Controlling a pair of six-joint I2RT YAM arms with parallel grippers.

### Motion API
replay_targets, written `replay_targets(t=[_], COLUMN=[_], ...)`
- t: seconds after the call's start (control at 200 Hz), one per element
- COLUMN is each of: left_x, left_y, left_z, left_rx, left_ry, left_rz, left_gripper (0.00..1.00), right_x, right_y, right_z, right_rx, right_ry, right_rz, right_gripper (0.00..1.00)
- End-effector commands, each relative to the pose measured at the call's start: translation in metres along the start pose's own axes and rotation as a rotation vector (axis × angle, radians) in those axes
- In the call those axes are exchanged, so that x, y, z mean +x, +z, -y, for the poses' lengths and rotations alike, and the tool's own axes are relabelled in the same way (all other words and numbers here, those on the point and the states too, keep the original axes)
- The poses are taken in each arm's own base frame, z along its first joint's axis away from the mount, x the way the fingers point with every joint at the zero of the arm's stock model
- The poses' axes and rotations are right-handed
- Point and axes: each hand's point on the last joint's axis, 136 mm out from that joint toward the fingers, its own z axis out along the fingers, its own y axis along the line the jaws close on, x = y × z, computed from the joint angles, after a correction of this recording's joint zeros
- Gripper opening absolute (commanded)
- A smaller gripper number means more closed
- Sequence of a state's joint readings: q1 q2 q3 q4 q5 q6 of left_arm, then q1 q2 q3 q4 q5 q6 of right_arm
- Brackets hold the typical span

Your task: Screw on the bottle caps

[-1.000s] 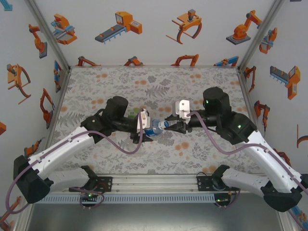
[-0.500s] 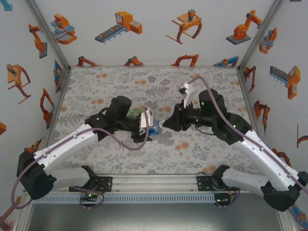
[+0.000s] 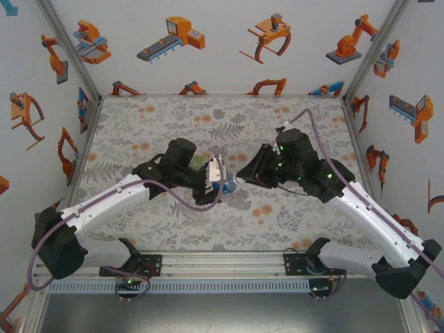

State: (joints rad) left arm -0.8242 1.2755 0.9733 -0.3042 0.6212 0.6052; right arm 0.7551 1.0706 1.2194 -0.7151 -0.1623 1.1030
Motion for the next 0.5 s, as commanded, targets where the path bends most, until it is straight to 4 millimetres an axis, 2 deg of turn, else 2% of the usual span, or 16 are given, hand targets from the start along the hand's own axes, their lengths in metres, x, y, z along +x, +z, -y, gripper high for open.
replay_targets(t=[0.0,0.125,0.235,0.37,0.496], left_x=[-0.063,-0.061,-0.061,-0.059,-0.057], left_y=[-0.015,-0.014,-0.016,-0.019,-0.02], left_z=[0.002,0.005,0.008,0.011,0.013], left_rx=[0.006,0.02,0.029,0.03,0.036], left_ry=[0.158,0.144,0.137,0.13,0.121], left_rz=[0.209,0.212,0.213,0.204,0.197], left_gripper=[0.0,0.0,0.0,0.0,0.0], right_x=[-0.001,-0.019,-0.024,-0.015,0.006], right_y=[-0.002,-0.02,-0.034,-0.045,-0.058], right_z=[0.005,-0.022,-0.046,-0.07,-0.092], right_rx=[0.052,-0.015,-0.076,-0.175,-0.336], right_ry=[-0.055,-0.274,-0.484,-0.777,-1.077], right_rz=[0.008,0.086,0.108,0.093,0.065], right_gripper=[0.41,0.57,0.59,0.59,0.56])
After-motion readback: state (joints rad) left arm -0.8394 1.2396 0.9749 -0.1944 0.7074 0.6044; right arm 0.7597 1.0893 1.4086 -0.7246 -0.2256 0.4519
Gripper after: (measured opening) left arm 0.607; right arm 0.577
